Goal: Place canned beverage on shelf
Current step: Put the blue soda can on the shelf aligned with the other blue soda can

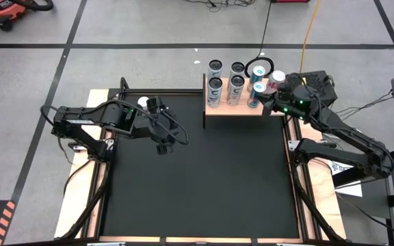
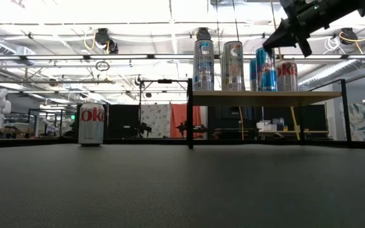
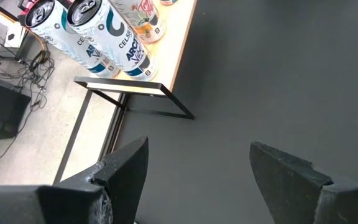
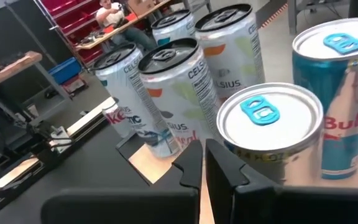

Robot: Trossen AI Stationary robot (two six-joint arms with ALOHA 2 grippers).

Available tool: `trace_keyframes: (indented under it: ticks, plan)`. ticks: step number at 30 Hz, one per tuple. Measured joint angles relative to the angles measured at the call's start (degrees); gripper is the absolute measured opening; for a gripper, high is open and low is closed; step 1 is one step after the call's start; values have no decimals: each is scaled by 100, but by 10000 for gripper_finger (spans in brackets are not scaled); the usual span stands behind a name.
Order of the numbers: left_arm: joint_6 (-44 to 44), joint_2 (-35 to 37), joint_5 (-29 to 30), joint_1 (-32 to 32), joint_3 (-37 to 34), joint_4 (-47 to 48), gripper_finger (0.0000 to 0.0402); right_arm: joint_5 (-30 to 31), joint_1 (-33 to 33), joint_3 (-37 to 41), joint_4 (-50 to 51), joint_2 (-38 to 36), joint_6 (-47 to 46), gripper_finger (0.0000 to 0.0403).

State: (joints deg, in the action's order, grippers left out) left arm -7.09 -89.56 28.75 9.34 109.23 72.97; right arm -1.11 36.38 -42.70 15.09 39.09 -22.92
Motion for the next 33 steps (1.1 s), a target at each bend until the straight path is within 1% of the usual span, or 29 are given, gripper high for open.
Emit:
trace_keyframes:
  ticks: [7,10,16,20,30,33]
  plan:
    - [0,0,0,0,0,0,283,17,0,0,29,-61,1,0]
    - [0,0,0,1,0,0,283,123,0,0,132,-63,1,0]
    - [0,0,0,0,0,0,283,134,0,0,313,-105,0,0]
    - [0,0,0,0,0,0,283,274,0,0,330,-190,0,0]
    - [0,0,0,0,0,0,283,304,0,0,411,-303,-24,0]
    - [0,0,0,0,0,0,283,455,0,0,435,-304,-24,0]
